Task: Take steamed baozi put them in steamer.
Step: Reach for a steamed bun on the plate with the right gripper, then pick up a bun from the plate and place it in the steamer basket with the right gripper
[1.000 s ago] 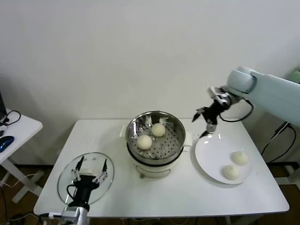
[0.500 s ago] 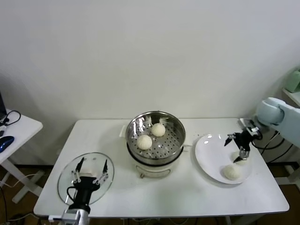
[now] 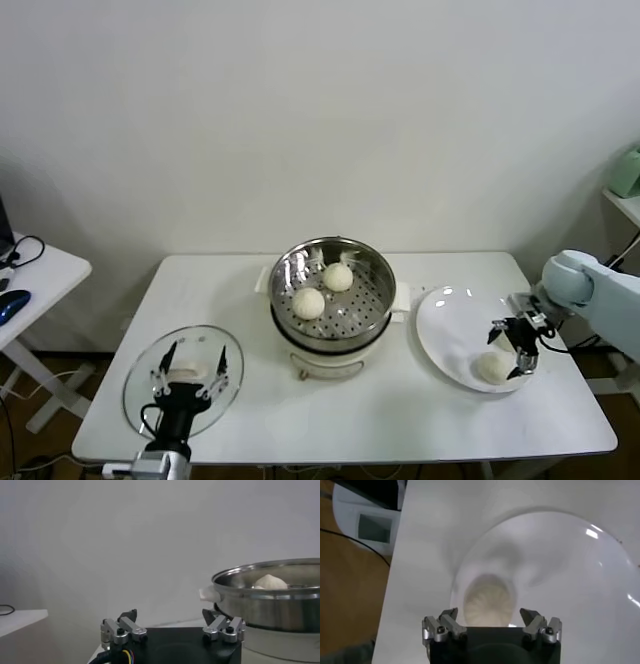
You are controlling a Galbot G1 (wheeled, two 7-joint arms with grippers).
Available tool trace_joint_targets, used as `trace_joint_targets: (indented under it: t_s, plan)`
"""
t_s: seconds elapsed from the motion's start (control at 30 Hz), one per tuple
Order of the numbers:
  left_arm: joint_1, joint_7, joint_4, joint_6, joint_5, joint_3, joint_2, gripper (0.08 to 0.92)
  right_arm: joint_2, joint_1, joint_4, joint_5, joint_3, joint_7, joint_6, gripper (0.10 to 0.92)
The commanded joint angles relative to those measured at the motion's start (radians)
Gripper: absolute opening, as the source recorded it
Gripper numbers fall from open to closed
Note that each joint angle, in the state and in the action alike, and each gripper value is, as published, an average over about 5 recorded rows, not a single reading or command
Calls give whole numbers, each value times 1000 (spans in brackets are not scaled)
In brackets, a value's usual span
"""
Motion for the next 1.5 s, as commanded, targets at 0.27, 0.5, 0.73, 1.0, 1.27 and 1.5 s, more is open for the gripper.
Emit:
trace_joint_targets:
  t_s: [0.27,0.5,0.73,1.0,1.27,1.5]
  plan:
    - [3,1,5,-3,-2,-2,-2,823,49,-82,-46,-55,56,13,8,823]
    - [3,0,5,-3,-2,-2,-6,823,51,-84,-49,-60,61,12,9,816]
    - [3,1,6,-4,-2,-1,-8,823,45,-79,-44,-55,62,12,10,732]
    - [2,1,6,-3,-2,-1,-8,823,41,-33,-26,-41,58,6,20,705]
    - [-3,0,3,1,1,4,-6,823,60,249,54,-58,-11,-58,134,696]
    - [-1,0,-1,3,11,11,-9,823,133,576,166,-87,-162,-100,269,695]
